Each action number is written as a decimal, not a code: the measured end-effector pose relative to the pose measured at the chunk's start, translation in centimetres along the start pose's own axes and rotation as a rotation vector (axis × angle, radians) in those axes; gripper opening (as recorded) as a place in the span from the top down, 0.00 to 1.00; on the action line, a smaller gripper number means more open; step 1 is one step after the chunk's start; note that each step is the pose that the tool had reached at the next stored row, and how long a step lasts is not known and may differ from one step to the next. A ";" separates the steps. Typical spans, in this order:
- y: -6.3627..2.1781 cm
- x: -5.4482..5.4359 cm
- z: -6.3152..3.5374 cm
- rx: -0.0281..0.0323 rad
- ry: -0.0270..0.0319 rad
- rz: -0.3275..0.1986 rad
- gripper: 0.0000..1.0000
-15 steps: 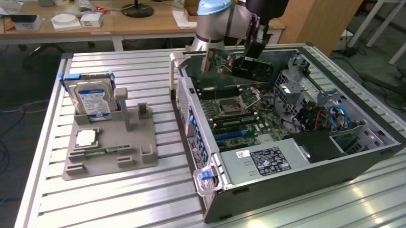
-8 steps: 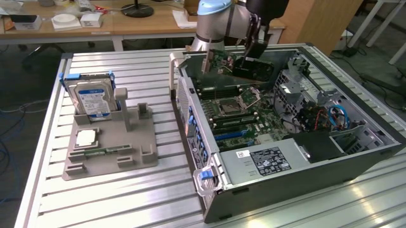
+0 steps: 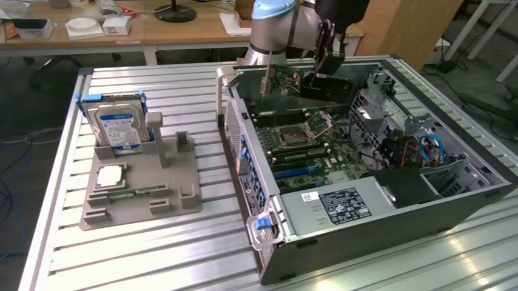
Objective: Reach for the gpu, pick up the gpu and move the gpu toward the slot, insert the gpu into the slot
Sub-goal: 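Insert the gpu into the slot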
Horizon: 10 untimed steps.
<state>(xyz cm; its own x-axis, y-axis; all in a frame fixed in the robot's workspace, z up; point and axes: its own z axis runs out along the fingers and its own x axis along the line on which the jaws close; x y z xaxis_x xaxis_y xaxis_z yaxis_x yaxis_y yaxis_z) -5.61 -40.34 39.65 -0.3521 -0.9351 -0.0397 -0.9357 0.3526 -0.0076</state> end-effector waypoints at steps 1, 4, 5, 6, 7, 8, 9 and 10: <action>0.00 0.0 0.01 0.0003 -0.0006 -0.012 0.73; 0.01 0.0 0.07 -0.0005 -0.0017 -0.051 0.73; 0.01 0.0 0.11 -0.0011 -0.0018 -0.065 0.73; 0.01 0.0 0.15 -0.0016 -0.0019 -0.079 0.73; 0.01 0.0 0.17 -0.0023 -0.0020 -0.094 0.73; 0.01 0.0 0.20 -0.0029 -0.0021 -0.110 0.73; 0.01 0.0 0.22 -0.0036 -0.0022 -0.127 0.73; 0.01 0.0 0.25 -0.0044 -0.0024 -0.146 0.73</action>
<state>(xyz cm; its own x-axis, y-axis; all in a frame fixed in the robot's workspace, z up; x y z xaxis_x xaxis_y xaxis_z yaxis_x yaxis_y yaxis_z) -5.62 -40.34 39.39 -0.2124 -0.9763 -0.0409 -0.9770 0.2129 -0.0090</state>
